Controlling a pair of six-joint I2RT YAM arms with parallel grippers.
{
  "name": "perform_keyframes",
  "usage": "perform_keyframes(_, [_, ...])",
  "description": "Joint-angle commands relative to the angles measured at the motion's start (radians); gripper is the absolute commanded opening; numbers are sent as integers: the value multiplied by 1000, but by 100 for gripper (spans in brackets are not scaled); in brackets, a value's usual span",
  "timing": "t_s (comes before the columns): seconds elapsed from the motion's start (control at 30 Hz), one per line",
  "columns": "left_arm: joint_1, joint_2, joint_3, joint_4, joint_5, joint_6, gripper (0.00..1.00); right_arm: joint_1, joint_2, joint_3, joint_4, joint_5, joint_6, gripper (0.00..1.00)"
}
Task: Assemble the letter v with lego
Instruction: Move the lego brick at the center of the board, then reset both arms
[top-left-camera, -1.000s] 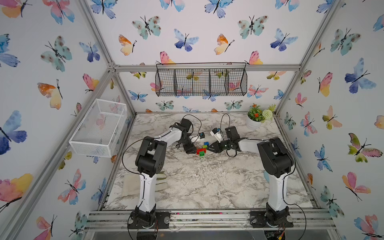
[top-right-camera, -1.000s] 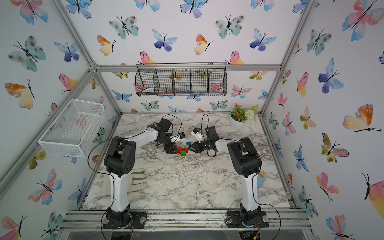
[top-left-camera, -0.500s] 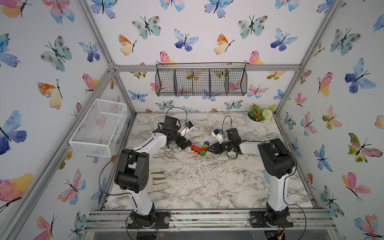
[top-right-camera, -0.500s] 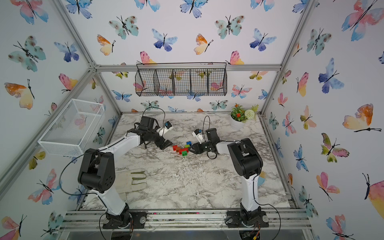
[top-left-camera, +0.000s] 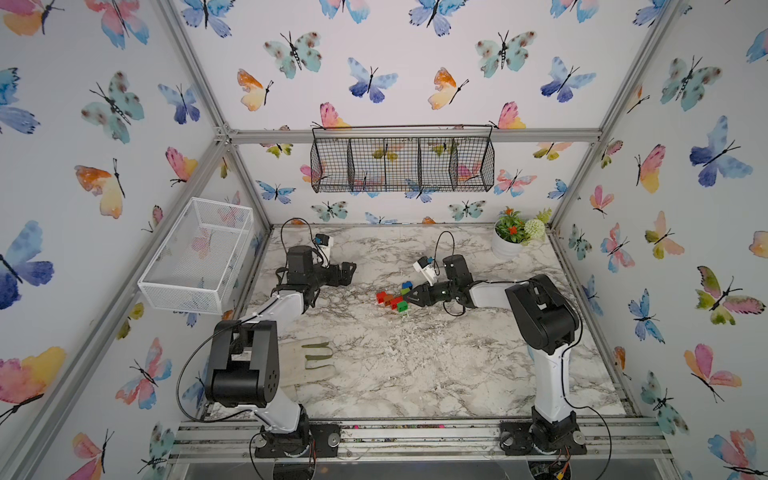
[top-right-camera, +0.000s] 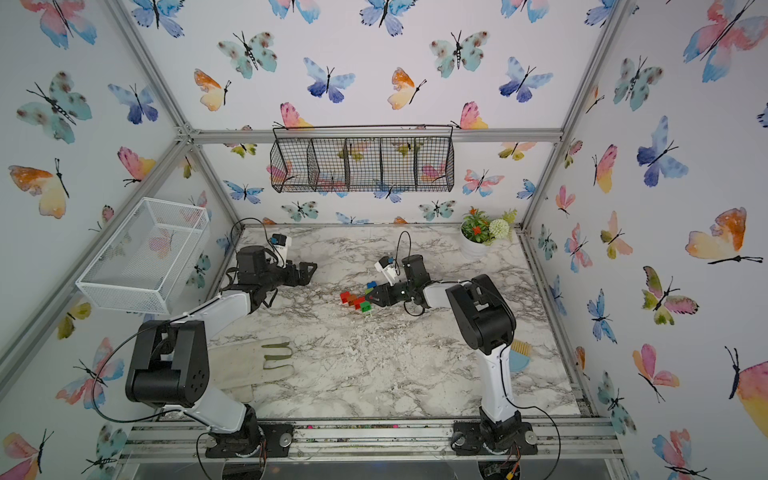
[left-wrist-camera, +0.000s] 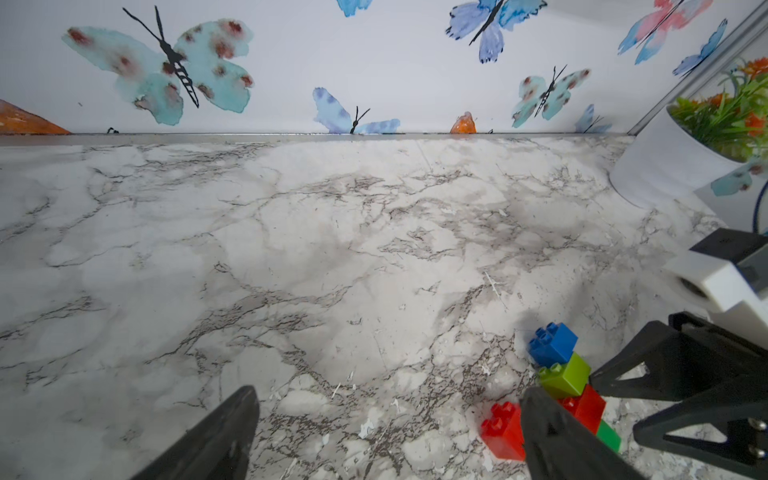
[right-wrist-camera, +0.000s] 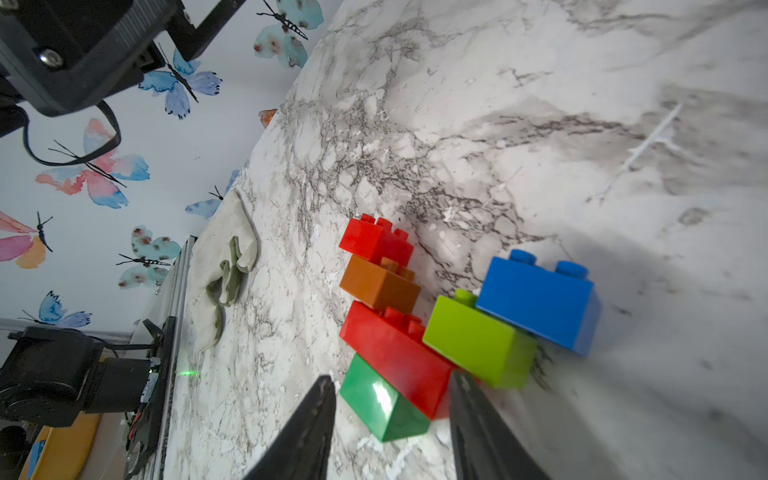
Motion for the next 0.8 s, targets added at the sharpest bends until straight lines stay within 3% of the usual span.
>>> perform_keyframes(0.0, [-7,-36,8,43,-44,-58,98,13,18,33,-42,-45,0,48])
perform_keyframes(0.23, [-15,-44,4,11,-151,-56,98,-5,-157,-15,-154,91,-106,51])
perform_keyframes(0.47, [-116,-30,-20,47,-345,29,98,-149,-354,-143,-73,283,-125,56])
perform_keyframes(0.57, [-109,-35,-133,240,-316,-5,98,-200,-426,-207,-33,429,-159,73])
perform_keyframes(0.67, [-112,0,-166,309,-350,-11,98,-238,-507,-309,74,609,-174,96])
perform_keyframes(0.77, [-106,2,-160,315,-353,37,98,-269,-561,-420,216,784,-193,98])
